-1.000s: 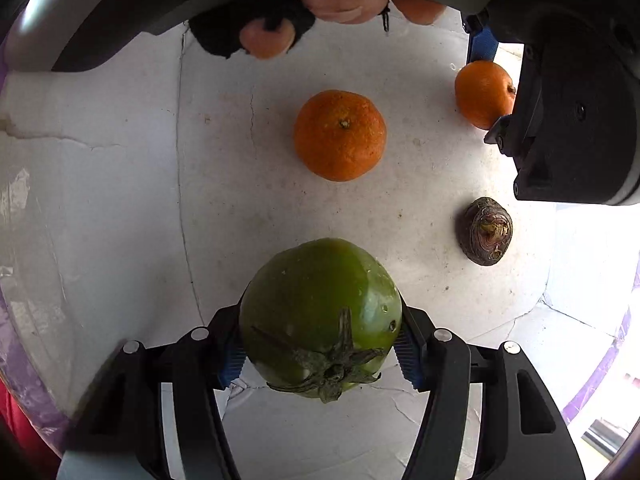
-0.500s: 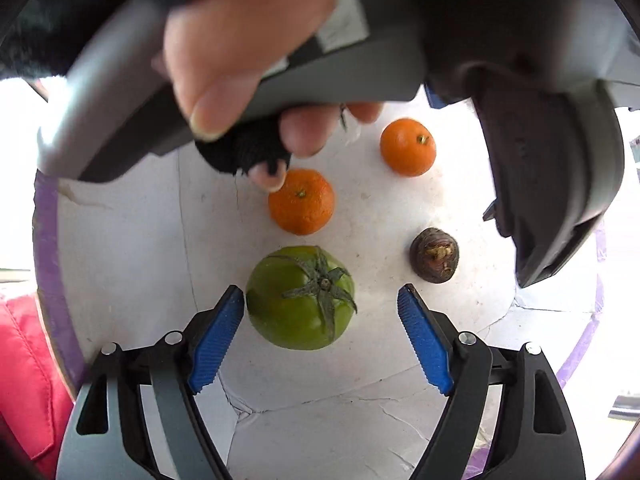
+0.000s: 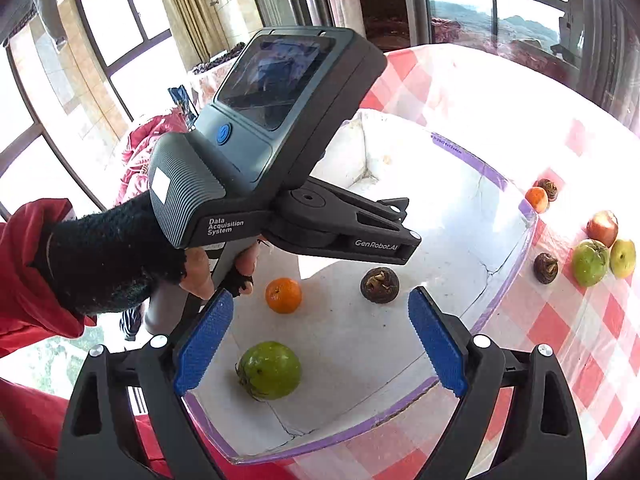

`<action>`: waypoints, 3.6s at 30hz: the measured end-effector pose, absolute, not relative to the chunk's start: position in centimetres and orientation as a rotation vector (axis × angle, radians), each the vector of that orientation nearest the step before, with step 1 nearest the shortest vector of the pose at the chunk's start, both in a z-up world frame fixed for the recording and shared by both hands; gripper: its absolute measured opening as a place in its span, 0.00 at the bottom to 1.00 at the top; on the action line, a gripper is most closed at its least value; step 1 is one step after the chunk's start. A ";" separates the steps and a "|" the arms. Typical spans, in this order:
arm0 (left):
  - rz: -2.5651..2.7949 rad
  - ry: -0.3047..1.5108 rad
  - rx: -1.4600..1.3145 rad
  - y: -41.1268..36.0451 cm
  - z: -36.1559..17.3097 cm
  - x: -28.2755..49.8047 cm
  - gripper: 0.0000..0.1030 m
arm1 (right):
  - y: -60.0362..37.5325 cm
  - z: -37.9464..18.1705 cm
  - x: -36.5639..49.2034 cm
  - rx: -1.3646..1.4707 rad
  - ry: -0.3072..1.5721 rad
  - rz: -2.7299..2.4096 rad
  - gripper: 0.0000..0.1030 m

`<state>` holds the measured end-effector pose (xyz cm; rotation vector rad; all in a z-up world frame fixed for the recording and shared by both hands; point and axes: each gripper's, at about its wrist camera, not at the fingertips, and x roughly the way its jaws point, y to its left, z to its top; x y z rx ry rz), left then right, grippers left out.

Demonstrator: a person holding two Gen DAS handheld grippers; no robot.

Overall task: Organize fruits
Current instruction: 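Open the left tool to drop the tangerine while the right tool drops the tomato, then grasp a dark brown fruit with the left tool while the right tool grasps the yellow-green pear, then carry the brown fruit and the pear over the white box with both tools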

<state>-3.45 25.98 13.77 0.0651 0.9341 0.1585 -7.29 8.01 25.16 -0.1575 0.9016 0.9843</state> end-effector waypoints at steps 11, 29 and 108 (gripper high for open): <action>0.141 0.738 -0.090 18.5 21.4 -1.2 0.98 | -3.3 19.6 -0.9 0.088 0.933 0.550 0.84; -0.033 1.019 0.168 0.6 7.5 2.3 0.93 | -12.2 2.2 13.1 -0.007 1.056 0.346 0.83; -0.547 0.937 0.195 0.2 11.7 -8.9 0.38 | -13.4 3.6 -10.2 0.056 1.160 0.117 0.58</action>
